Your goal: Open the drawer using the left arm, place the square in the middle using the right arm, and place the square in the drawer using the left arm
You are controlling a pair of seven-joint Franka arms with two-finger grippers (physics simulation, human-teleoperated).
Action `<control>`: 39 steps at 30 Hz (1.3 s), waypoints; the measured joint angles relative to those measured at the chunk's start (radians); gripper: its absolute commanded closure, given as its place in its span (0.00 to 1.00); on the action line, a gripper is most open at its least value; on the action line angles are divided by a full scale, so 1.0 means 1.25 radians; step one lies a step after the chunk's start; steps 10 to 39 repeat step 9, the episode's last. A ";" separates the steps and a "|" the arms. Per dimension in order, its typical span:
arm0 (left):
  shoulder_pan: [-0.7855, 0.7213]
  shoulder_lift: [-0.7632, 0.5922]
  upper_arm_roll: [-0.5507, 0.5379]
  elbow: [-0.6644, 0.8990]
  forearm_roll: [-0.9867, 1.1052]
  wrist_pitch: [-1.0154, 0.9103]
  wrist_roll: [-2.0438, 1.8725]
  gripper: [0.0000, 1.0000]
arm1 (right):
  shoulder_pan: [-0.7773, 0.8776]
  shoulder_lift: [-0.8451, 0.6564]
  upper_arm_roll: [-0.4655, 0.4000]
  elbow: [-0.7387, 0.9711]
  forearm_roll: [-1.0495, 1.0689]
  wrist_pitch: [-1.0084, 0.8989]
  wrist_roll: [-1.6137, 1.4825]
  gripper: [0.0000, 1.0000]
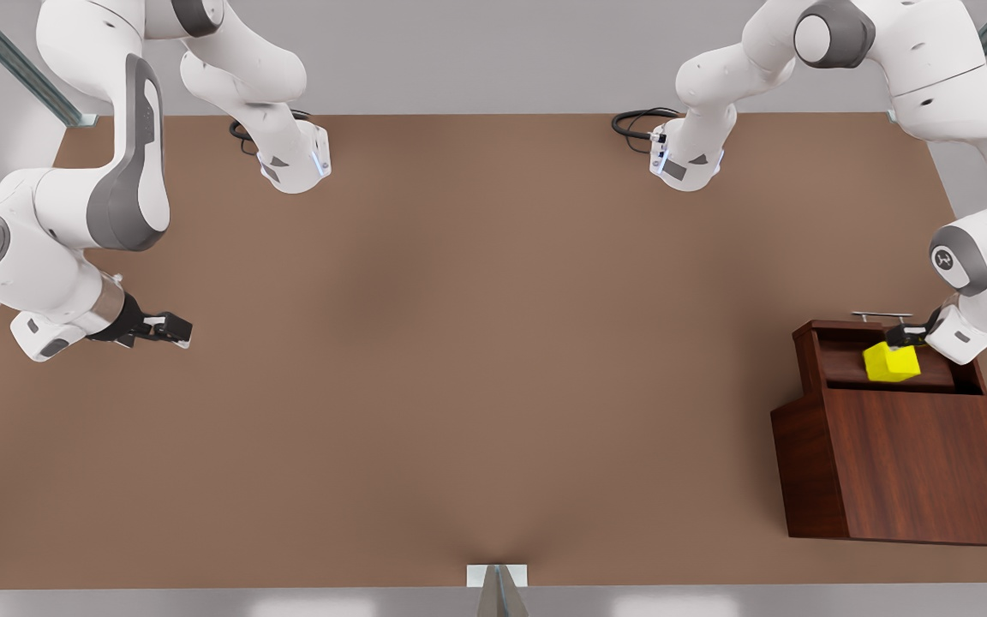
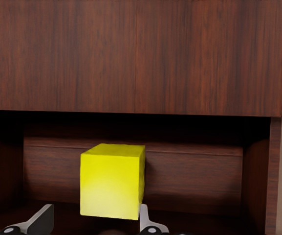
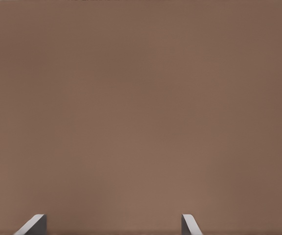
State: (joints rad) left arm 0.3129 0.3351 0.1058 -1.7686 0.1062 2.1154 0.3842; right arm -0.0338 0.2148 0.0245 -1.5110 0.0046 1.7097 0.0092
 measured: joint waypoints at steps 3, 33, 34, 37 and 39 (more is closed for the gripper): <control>-0.044 -0.095 -0.071 0.052 -0.002 -0.169 -0.246 0.00 | 0.001 0.001 0.000 -0.001 0.000 0.001 0.000 0.00; -0.242 -0.118 -0.135 0.241 -0.011 -0.402 -0.412 0.00 | 0.001 0.002 0.000 -0.001 0.000 0.001 0.000 0.00; -0.242 -0.118 -0.135 0.241 -0.011 -0.402 -0.412 0.00 | 0.001 0.002 0.000 -0.001 0.000 0.001 0.000 0.00; -0.242 -0.118 -0.135 0.241 -0.011 -0.402 -0.412 0.00 | 0.001 0.002 0.000 -0.001 0.000 0.001 0.000 0.00; -0.242 -0.118 -0.135 0.241 -0.011 -0.402 -0.412 0.00 | 0.001 0.002 0.000 -0.001 0.000 0.001 0.000 0.00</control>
